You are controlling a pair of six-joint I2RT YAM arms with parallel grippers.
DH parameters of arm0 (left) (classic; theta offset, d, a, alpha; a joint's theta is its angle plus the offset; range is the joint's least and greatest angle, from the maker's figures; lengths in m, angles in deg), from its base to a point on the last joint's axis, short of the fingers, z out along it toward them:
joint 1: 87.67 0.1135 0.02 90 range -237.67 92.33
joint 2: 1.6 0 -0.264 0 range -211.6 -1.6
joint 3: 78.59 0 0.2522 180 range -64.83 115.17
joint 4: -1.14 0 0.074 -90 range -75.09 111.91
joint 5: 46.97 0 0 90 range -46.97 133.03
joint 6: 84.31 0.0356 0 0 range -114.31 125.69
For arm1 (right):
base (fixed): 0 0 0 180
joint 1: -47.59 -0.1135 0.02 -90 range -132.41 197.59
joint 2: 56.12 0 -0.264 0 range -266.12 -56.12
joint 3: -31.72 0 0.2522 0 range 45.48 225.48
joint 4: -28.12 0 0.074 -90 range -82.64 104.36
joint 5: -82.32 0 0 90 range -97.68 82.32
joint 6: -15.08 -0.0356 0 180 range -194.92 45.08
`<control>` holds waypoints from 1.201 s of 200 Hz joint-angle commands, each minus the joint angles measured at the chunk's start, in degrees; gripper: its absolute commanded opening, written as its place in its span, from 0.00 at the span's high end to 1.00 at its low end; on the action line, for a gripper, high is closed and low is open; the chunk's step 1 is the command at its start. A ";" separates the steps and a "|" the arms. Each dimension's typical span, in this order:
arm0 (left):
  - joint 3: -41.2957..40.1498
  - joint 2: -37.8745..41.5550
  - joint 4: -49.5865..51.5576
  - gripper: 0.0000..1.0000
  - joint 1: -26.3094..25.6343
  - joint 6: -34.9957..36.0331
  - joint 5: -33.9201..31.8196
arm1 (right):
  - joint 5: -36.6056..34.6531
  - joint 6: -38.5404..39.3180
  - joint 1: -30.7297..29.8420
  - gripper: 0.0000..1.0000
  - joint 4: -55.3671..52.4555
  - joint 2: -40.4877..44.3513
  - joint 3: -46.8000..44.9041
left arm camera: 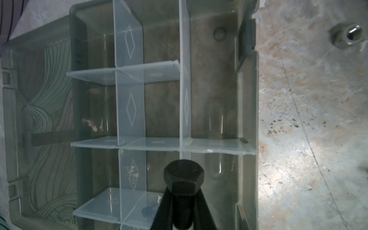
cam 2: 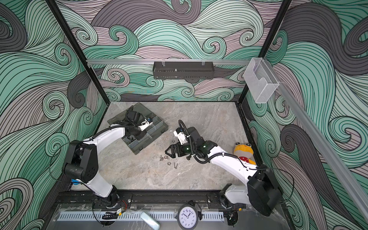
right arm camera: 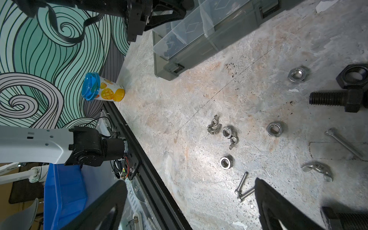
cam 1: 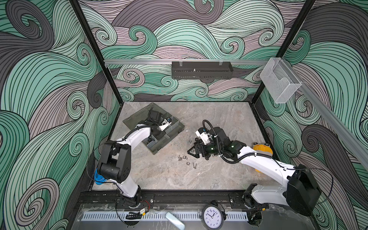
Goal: Sort the screws and nuts into containers
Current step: Place the screw into the container.
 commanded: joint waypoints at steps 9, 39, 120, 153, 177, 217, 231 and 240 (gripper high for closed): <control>-0.31 1.92 6.09 0.86 -0.09 -2.96 -2.30 | -1.15 -0.74 -0.49 0.01 1.86 -0.75 0.40; -0.67 2.43 5.86 0.86 -0.81 -4.01 -2.28 | -1.22 -0.56 -0.58 0.00 1.37 -0.91 0.77; -0.85 -3.03 8.18 0.81 -3.97 -3.72 -6.98 | -1.97 -0.45 -0.58 0.00 0.34 0.19 -0.36; -0.70 -4.44 8.75 0.79 -4.09 -3.80 -6.96 | -2.73 -0.56 -0.59 0.00 -0.06 1.36 -1.74; -0.59 -4.94 8.95 0.76 -4.26 -3.86 -6.54 | -3.03 -0.82 -0.58 0.00 -0.04 2.24 -3.04; -0.77 -1.80 7.01 0.75 -4.85 -3.63 -6.36 | -3.61 -0.78 -0.58 0.00 -0.10 2.90 -3.79; -1.74 1.07 4.63 0.74 -5.37 -3.60 -5.93 | -3.56 -0.72 -0.58 0.00 -0.15 3.06 -4.00; -2.23 2.81 3.07 0.74 -5.65 -3.79 -5.93 | -3.57 -0.78 -0.58 0.00 -0.14 3.27 -4.19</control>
